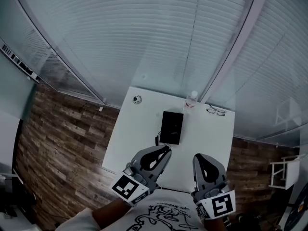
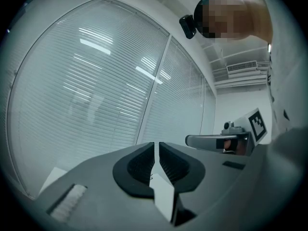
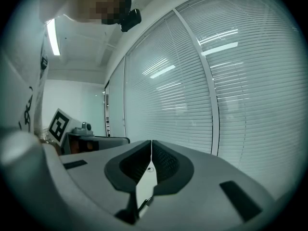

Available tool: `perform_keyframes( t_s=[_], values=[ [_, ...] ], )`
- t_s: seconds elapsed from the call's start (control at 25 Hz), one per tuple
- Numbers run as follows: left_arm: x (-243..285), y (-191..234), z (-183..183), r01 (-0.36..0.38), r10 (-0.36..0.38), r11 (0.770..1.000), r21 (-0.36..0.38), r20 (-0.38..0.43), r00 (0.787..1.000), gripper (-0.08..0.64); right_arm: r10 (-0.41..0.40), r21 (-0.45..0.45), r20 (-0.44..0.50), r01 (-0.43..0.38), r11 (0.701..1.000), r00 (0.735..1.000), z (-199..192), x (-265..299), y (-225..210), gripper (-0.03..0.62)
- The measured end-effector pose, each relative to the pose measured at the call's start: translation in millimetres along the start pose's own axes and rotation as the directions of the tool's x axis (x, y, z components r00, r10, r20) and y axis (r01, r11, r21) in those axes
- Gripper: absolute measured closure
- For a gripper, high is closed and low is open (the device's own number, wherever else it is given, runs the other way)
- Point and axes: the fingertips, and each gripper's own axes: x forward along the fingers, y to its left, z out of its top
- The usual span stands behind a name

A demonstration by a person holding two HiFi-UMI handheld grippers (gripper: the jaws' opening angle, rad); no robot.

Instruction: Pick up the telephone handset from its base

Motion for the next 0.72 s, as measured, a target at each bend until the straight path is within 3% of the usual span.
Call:
perform_keyframes(
  t_s=[0.72],
  values=[
    [15.7, 44.3, -44.6, 0.003, -0.004, 1.000, -0.023, -0.075, 0.997, 0.528, -0.052, 0.035, -0.080, 0.055, 0.998, 0.995, -44.0, 20.1, -18.7, 0.586]
  ],
)
